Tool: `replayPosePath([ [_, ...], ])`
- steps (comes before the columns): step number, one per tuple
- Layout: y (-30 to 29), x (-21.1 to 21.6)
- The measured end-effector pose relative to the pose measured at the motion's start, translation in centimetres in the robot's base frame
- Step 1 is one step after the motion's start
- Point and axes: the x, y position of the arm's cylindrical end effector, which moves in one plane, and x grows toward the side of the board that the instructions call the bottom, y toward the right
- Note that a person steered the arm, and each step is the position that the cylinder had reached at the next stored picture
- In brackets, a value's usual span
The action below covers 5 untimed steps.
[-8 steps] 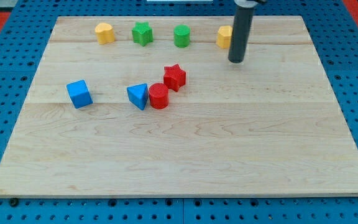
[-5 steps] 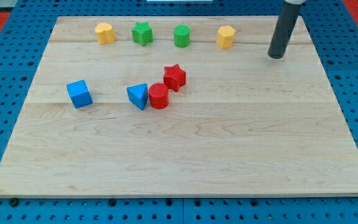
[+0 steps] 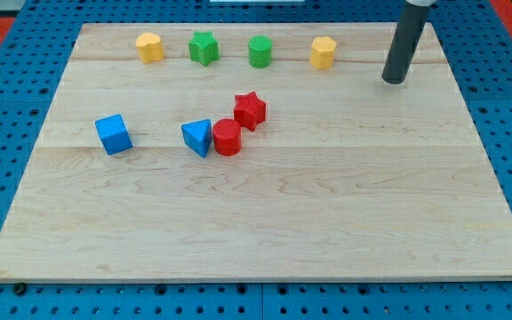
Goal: Push the red circle along with the blue triangle into the blue cube
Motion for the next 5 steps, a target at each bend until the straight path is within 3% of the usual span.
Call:
replayPosePath([
  [4, 1.1, -0.3],
  [5, 1.2, -2.2],
])
